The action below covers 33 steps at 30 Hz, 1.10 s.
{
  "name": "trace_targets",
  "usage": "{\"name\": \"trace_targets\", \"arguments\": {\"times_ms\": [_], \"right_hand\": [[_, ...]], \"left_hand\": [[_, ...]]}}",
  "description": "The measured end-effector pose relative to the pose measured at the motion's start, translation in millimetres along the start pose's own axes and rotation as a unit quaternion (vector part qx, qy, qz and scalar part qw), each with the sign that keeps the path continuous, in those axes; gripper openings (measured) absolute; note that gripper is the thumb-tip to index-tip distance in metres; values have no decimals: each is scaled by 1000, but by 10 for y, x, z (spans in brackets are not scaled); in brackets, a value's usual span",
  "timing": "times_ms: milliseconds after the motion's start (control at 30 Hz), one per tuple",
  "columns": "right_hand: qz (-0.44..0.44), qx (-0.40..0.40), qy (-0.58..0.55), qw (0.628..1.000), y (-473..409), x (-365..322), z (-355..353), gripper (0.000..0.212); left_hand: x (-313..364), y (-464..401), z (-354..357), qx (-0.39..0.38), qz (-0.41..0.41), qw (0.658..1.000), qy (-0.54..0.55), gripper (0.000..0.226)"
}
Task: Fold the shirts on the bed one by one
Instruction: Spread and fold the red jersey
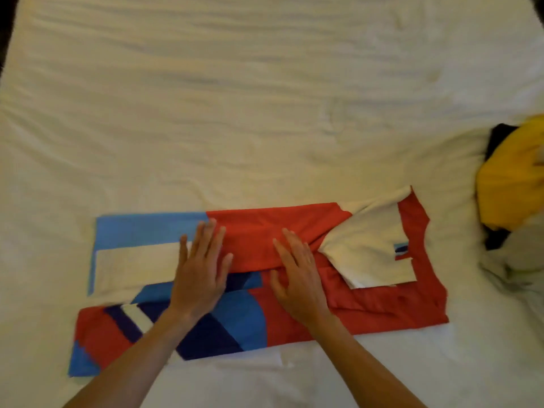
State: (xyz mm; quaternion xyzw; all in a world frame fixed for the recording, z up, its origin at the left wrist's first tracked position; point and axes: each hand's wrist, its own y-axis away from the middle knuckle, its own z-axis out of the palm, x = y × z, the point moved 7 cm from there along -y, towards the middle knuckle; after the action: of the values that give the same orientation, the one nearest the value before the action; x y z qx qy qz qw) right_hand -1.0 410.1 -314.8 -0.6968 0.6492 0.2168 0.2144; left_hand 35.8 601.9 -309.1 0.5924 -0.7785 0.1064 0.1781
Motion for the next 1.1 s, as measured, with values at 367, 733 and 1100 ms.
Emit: {"name": "trace_targets", "arguments": {"times_ms": [367,733,1100], "right_hand": [[474,72,76,874,688,1908,-1318,47],[221,303,58,925,827,1504,-1868,11],[545,129,-295,774,1359,2044,-1427,26]], "left_hand": [[1864,-259,1011,-162,-291,920,208,34],[1965,-430,707,-86,-329,921,187,29],[2035,119,1061,-138,-459,754,449,32]]}}
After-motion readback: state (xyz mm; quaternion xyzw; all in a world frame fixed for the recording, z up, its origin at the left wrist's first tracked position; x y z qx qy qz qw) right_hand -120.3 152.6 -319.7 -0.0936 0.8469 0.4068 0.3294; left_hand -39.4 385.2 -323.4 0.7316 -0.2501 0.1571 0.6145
